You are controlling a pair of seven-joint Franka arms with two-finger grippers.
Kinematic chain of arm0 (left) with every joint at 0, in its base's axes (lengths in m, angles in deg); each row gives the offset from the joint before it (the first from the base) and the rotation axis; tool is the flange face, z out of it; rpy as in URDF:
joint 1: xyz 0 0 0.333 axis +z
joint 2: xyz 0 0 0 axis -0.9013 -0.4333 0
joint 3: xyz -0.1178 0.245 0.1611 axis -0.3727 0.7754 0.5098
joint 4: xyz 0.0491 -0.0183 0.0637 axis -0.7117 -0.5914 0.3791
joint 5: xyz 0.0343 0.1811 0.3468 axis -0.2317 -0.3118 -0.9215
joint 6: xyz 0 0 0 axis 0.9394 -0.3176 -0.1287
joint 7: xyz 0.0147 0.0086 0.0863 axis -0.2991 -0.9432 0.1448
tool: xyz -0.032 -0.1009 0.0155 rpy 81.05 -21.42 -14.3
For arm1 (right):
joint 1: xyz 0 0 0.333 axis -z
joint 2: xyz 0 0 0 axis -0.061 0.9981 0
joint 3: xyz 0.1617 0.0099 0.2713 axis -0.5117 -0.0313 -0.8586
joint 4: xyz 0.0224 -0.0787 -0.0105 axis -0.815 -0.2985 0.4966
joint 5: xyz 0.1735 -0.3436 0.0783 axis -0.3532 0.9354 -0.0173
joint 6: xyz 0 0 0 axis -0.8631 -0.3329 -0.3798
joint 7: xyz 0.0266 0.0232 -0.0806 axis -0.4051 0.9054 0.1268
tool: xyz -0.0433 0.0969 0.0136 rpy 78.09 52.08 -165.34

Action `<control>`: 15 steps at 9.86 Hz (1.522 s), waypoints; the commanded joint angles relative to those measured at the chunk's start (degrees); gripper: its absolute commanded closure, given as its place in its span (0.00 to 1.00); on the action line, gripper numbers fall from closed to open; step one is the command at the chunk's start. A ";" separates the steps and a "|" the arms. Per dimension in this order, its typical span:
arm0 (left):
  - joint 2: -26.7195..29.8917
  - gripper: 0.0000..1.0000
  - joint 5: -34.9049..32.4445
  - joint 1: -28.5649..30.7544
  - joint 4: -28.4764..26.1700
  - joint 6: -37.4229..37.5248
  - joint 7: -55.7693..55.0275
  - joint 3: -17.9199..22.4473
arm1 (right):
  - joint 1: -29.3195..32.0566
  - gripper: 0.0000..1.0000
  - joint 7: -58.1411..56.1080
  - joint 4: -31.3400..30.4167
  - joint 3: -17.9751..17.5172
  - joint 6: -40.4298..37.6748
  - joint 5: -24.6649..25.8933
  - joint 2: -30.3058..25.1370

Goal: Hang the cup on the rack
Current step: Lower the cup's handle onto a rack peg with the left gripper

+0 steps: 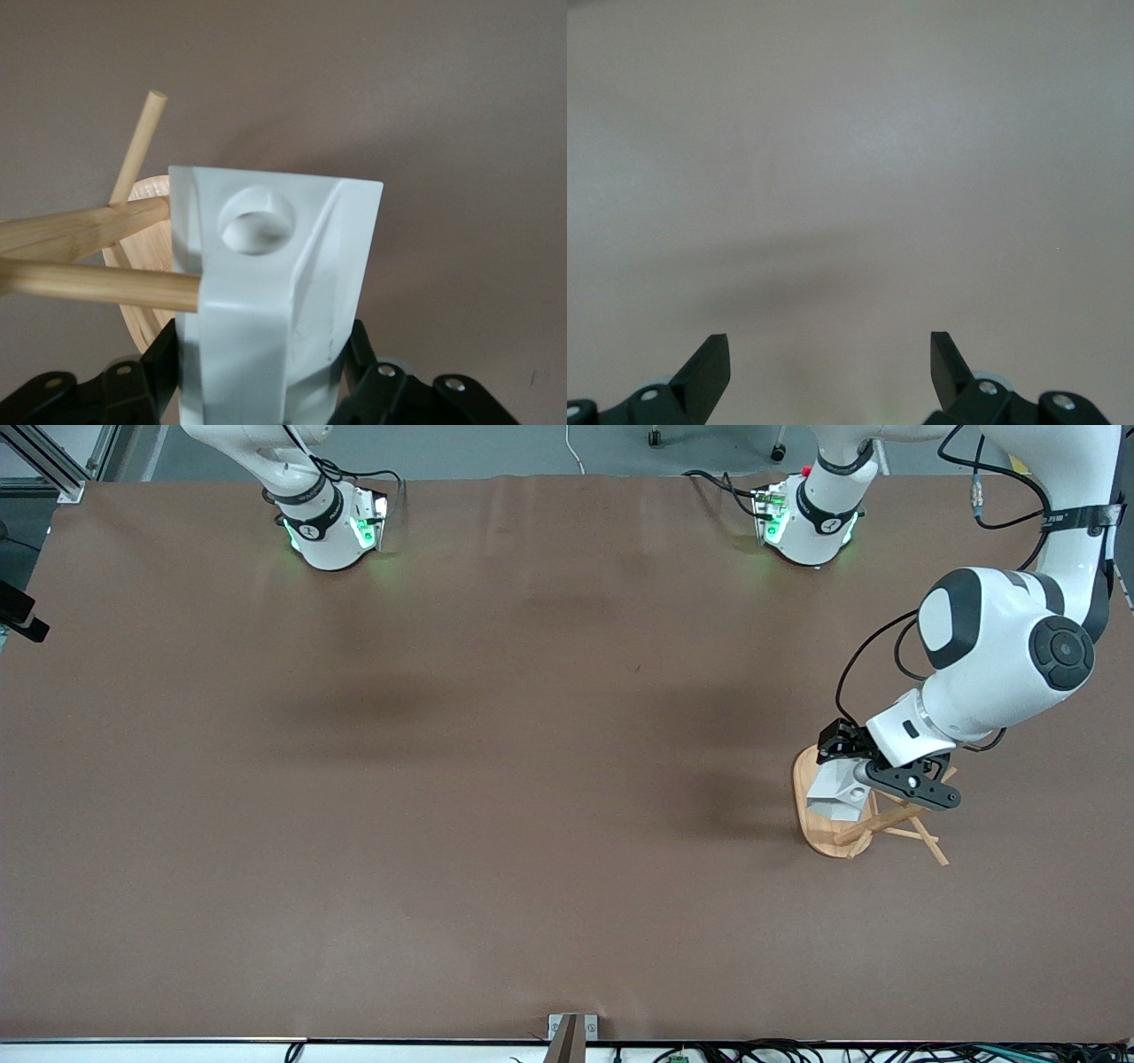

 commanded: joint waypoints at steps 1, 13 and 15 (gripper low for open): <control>-1.32 0.98 1.15 0.09 -0.54 -1.18 0.72 0.41 | -0.18 0.00 0.90 0.33 -0.06 -0.31 -0.03 -0.14; 1.93 0.00 1.50 3.24 2.08 3.88 -7.96 0.59 | -0.18 0.00 0.99 0.33 -0.06 -0.31 -0.03 -0.14; 4.30 0.00 0.63 3.95 5.51 11.01 -13.40 0.32 | -0.18 0.00 0.99 0.24 -0.06 -0.31 -0.03 -0.06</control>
